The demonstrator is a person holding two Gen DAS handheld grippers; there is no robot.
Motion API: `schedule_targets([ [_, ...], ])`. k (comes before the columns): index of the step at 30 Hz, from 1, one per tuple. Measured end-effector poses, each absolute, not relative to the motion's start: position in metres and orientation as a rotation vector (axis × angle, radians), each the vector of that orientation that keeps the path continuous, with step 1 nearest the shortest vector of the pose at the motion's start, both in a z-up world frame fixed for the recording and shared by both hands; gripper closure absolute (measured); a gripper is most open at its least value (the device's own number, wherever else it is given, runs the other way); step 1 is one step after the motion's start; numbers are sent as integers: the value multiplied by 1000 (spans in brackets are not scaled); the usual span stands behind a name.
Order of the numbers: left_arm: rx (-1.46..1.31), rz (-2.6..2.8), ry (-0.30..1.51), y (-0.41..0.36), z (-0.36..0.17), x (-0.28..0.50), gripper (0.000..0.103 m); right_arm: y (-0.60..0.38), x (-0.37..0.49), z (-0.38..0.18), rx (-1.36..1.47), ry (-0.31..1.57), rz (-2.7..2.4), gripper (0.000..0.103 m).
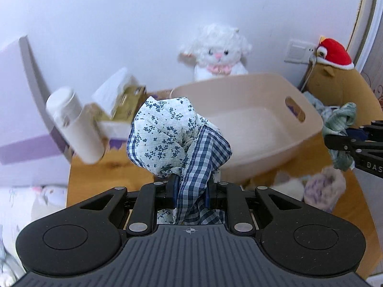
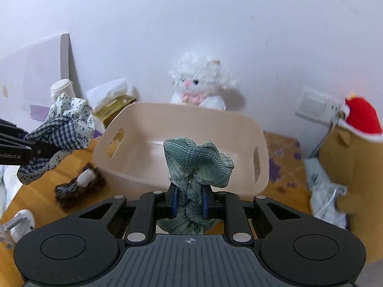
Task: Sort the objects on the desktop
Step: 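Carry both items over the beige basket and open both tools to drop them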
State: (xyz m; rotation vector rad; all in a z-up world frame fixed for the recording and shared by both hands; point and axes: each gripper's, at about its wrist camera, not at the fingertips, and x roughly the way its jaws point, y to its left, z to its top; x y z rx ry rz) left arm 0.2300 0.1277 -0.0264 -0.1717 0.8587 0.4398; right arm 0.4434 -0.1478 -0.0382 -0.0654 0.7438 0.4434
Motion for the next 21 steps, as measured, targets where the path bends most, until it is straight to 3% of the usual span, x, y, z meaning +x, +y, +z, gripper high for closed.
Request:
schedule_targets([
  [8, -107, 407, 847, 131, -24, 291, 84, -148, 489, -35, -46, 754, 454, 84],
  [21, -103, 387, 960, 137, -82, 357, 84, -132, 563, -80, -51, 909, 441, 84],
])
